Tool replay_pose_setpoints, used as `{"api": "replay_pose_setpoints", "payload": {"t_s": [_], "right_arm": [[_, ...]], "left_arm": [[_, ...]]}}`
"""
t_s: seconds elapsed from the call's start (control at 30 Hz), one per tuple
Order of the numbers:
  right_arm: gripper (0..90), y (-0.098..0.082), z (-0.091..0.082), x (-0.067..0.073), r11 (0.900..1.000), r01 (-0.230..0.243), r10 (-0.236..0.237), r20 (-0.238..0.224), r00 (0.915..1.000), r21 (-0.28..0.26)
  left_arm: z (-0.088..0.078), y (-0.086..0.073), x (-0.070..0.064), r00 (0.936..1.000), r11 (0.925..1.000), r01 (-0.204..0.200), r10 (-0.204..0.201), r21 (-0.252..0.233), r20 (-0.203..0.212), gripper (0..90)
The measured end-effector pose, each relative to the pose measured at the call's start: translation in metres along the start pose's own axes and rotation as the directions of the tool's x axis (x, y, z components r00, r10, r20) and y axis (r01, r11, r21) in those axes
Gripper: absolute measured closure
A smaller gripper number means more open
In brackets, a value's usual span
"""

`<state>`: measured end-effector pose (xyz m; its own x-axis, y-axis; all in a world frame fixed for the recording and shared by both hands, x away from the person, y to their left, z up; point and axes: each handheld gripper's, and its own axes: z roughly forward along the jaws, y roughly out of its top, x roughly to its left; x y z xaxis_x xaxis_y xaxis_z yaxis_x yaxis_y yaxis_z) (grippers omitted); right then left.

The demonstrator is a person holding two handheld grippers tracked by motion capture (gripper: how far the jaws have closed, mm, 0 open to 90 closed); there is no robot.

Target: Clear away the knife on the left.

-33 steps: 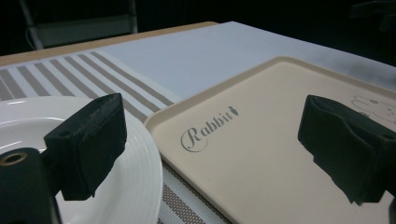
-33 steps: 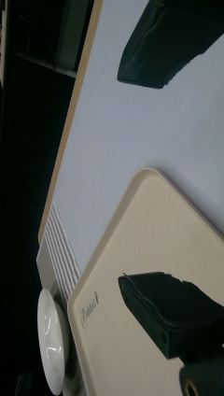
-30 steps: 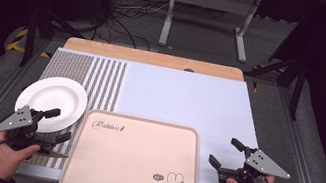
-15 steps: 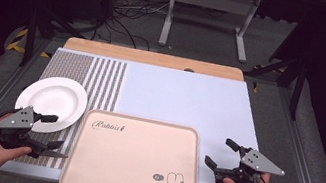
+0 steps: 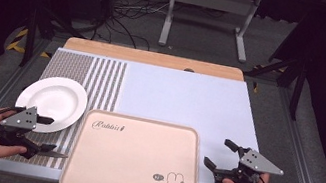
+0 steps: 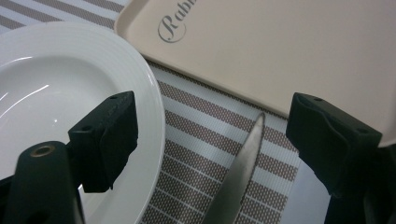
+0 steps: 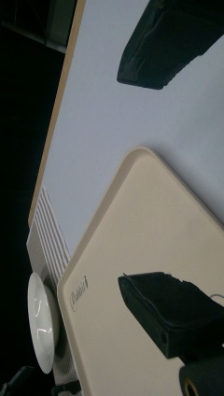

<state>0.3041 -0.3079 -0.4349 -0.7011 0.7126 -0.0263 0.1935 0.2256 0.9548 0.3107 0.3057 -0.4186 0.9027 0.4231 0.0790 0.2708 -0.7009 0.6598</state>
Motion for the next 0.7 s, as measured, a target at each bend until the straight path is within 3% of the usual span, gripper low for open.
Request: {"api": "replay_pose_setpoints", "payload": {"t_s": [0.13, 0.23, 0.47, 0.67, 0.7], "right_arm": [[4.5, -0.0001, 0.0002, 0.0002, 1.000, 0.003, -0.003, -0.001, 1.0000, 0.004], [4.5, -0.0009, 0.0008, 0.0001, 1.000, 0.004, -0.004, -0.005, 1.0000, 0.008], [4.3, -0.0017, 0.0017, 0.0001, 1.000, 0.002, -0.002, -0.012, 0.9999, 0.009], [4.2, -0.0021, 0.0024, 0.0007, 1.000, 0.007, -0.006, -0.020, 0.9998, 0.014], [4.2, -0.0021, 0.0025, 0.0008, 1.000, 0.008, -0.007, -0.021, 0.9997, 0.014]], "left_arm": [[-0.0005, 0.0020, 0.0000, 0.9994, 0.9975, -0.030, 0.029, 0.064, 0.017, 17.7], [-0.0014, 0.0032, 0.0007, 0.9980, 0.9910, -0.060, 0.057, 0.119, 0.029, 17.7], [-0.0061, 0.0044, 0.0037, 0.9953, 0.9810, -0.093, 0.087, 0.170, 0.042, 18.0], [-0.0082, 0.0054, 0.0055, 0.9906, 0.9622, -0.134, 0.124, 0.237, 0.059, 18.1], [-0.0082, 0.0054, 0.0055, 0.9906, 0.9622, -0.134, 0.124, 0.237, 0.059, 18.2]]}}
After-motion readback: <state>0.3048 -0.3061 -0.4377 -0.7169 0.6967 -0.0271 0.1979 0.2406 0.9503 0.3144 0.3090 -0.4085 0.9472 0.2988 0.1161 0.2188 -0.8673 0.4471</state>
